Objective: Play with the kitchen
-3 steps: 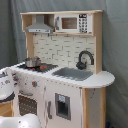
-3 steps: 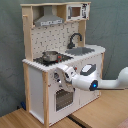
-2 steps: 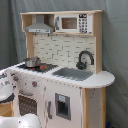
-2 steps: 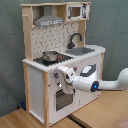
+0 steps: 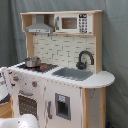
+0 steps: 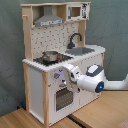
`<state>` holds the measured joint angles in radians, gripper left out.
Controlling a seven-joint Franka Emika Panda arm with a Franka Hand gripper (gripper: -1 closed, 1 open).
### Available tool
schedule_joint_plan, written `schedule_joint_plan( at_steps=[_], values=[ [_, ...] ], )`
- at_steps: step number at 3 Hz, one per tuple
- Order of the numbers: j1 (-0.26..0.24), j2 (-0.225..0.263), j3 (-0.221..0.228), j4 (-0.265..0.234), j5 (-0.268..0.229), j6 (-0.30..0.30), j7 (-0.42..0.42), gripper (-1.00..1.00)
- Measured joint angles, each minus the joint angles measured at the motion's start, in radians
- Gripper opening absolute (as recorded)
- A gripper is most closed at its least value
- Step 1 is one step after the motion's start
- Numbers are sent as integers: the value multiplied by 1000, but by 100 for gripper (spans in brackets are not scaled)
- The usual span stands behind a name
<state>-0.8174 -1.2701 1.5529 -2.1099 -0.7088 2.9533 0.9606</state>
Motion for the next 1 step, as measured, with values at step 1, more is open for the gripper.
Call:
schedule_joint_plan(
  at_steps=[1],
  values=[
    [82, 0, -17, -54, 0, -31, 1, 100]
  ],
)
